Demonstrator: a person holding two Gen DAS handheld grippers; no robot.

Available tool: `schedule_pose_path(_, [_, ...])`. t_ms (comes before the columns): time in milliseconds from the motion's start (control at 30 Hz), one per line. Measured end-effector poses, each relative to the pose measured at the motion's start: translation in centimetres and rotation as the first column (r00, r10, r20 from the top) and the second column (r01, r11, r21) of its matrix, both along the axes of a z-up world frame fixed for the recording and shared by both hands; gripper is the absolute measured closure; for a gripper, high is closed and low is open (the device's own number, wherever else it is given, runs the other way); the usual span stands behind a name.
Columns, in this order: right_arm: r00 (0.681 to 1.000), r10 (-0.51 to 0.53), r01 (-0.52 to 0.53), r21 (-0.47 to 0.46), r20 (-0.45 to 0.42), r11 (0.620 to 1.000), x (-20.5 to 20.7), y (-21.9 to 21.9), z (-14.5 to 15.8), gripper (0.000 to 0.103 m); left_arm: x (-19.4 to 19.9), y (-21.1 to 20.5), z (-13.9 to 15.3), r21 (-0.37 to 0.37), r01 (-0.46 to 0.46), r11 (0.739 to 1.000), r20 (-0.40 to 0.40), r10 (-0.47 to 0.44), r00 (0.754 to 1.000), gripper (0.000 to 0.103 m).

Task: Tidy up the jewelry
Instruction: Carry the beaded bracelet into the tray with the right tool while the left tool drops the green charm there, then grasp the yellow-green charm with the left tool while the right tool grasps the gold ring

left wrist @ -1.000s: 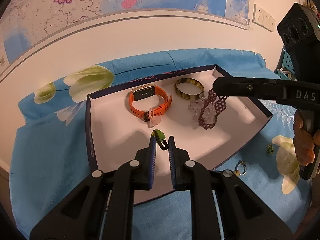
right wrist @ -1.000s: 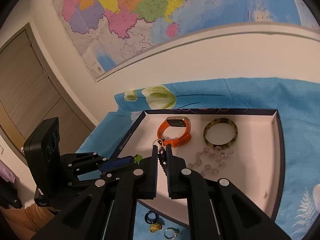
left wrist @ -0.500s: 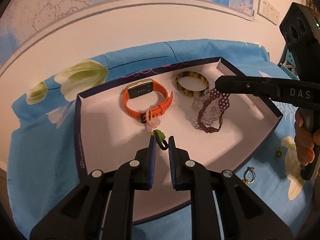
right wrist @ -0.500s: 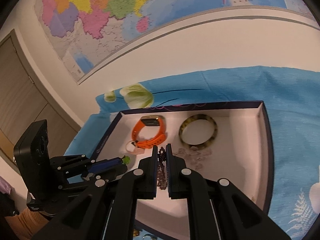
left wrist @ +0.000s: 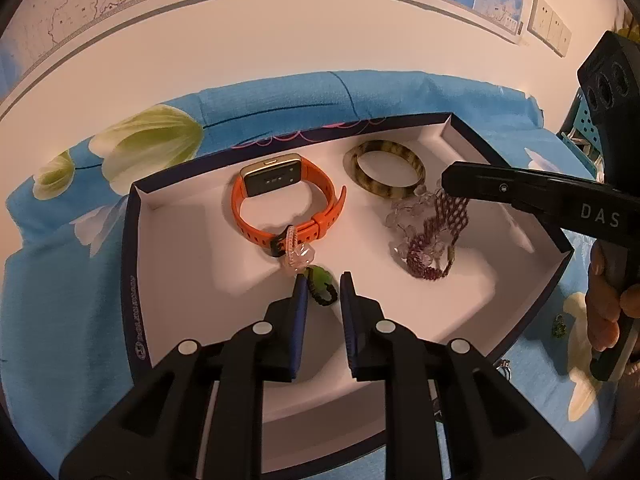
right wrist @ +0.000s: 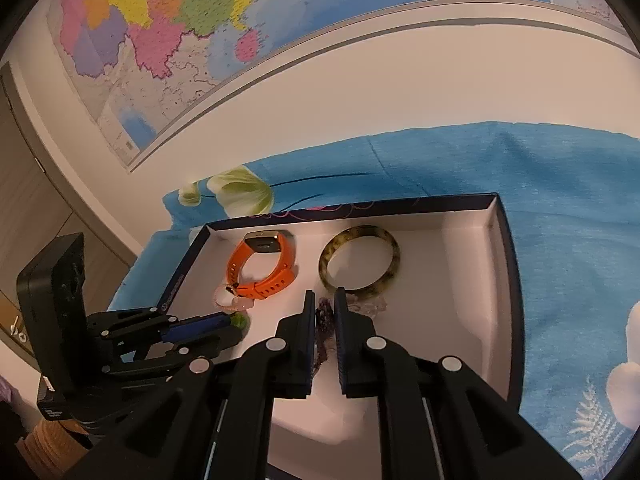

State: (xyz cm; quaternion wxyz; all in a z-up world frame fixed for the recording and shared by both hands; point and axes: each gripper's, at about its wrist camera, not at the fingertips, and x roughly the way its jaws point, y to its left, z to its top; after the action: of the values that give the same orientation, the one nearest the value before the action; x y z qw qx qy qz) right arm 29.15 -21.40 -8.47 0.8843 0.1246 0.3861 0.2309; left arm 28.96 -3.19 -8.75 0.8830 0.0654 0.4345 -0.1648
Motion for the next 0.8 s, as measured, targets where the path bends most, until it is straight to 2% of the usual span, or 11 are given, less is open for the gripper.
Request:
schedule_pose_path(200, [0.999,-0.024,0.024,0.000,0.028,1.000,-0.6,-0.8,0.8,0.089,-1.4,0.9,1.7,-0.046,-0.009,0.999,0.058,0.012,0.998,0.068])
schedule_pose_path(433, [0.996,0.018,-0.014,-0.040,0.088,0.999,-3.3,-0.6,2.6,0.084,-4.9,1.9,4.3,-0.052,-0.009,0.999,0.162,0.017,0.987,0.064])
schedule_pose_path(667, [0.974,0.189,-0.173,-0.125,0.124,0.977,-8.8,1.4,2.7,0.083,-9.0,2.6,5.3,-0.073,0.032,0.997,0.217,-0.015,0.976,0.063])
schedule_pose_path(800, [0.952,0.297,-0.283,-0.167,0.068,0.944,-11.2,3.4,0.8,0.083,-10.6,2.9,4.9,-0.084,0.042,0.996,0.219,-0.023,0.975,0.061])
